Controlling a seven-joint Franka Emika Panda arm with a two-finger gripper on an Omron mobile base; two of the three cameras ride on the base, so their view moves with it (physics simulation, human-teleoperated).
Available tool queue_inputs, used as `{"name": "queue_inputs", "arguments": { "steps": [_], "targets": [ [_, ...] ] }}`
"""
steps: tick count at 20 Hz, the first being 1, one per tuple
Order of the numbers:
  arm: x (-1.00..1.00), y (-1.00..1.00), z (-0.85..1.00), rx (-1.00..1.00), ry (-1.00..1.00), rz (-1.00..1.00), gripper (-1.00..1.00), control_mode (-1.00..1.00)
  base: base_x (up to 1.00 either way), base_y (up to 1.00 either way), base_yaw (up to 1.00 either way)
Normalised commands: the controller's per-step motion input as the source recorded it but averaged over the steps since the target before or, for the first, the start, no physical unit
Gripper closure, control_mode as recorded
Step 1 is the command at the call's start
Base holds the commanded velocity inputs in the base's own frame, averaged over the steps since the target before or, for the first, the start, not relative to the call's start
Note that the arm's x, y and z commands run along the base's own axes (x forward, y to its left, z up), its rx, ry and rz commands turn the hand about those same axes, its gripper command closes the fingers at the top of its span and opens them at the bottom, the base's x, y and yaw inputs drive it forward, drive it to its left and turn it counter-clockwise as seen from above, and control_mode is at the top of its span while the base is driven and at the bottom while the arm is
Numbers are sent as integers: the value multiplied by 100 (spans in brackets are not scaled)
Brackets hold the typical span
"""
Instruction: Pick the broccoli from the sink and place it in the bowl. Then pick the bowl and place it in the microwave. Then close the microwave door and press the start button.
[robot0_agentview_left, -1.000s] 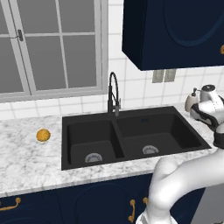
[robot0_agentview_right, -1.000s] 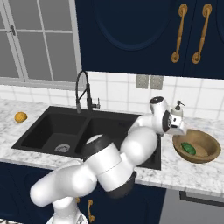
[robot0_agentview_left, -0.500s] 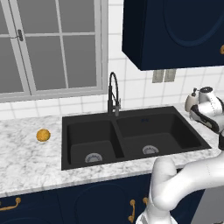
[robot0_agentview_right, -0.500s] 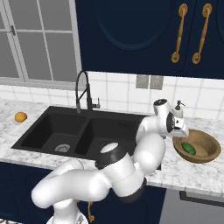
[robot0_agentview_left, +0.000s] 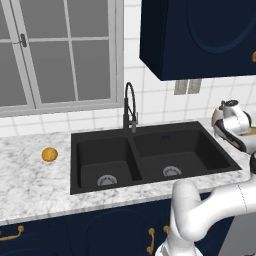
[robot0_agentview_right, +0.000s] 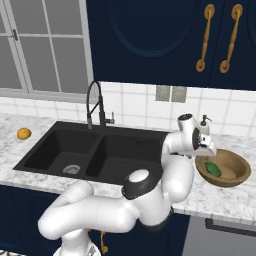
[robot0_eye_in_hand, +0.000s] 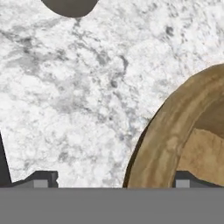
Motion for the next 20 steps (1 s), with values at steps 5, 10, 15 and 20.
{"name": "queue_inputs", "arguments": {
  "steps": [5, 10, 15, 20],
  "targets": [
    [0, -1, -19, 0, 1, 0, 100, -100, 0, 0, 0],
    [-4, 0, -4, 0, 1, 0, 100, -100, 0, 0, 0],
    [-24, 0, 0, 0, -10, 0, 100, -100, 0, 0, 0],
    [-35, 0, 12, 0, -21, 4, 100, -100, 0, 0, 0]
  ]
}}
